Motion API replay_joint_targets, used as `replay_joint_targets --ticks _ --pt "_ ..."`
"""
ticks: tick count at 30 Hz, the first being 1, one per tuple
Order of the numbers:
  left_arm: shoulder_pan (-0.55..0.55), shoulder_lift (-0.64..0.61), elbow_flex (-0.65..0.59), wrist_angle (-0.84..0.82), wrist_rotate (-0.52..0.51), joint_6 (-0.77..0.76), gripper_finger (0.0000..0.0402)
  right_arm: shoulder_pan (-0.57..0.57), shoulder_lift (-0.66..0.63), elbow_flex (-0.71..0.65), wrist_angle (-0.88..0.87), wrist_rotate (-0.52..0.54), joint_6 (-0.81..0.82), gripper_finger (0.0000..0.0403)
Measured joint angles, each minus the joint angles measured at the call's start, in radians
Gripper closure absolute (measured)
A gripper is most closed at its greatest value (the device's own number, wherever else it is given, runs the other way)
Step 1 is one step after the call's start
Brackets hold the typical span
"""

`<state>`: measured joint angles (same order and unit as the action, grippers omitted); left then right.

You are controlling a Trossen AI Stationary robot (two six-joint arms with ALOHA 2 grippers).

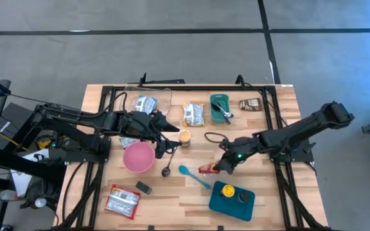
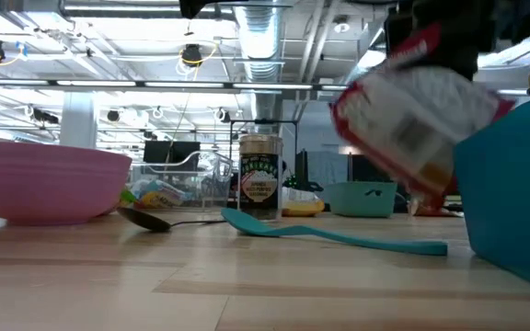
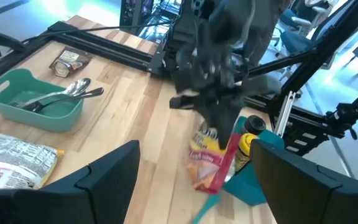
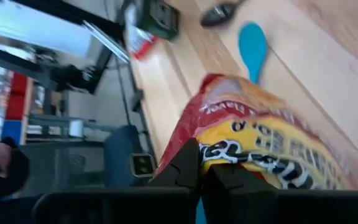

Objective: Pick & Place Food Item
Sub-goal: Put the red noodle pack into the transparent bin

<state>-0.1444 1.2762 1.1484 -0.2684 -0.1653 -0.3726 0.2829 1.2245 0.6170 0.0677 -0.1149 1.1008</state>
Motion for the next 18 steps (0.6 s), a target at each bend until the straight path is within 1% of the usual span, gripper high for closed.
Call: replay_joint_targets --ticks 3,7,10,14,18 --pt "0.000 0.000 0.000 0.000 -0.005 0.030 0.0101 -0.005 -0.054 0.000 0.000 0.033 0.005 0.0403" --pt "-0.007 0.000 0.000 0.001 -0.051 0.091 0.0101 -0.022 -0.115 0.000 0.001 0.067 0.008 0.0403" --pt "-0.015 0.000 0.000 0.001 -0.101 0.141 0.0101 -0.042 -0.153 0.000 0.003 0.072 0.008 0.0403" --pt "-0.026 0.007 0.001 0.002 -0.156 0.224 0.0101 -0.074 -0.186 0.000 0.056 0.070 -0.003 0.0403" --pt "-0.026 0.029 0.003 0.012 -0.170 0.297 0.0101 -0.104 -0.207 0.000 0.107 0.064 -0.009 0.0403"
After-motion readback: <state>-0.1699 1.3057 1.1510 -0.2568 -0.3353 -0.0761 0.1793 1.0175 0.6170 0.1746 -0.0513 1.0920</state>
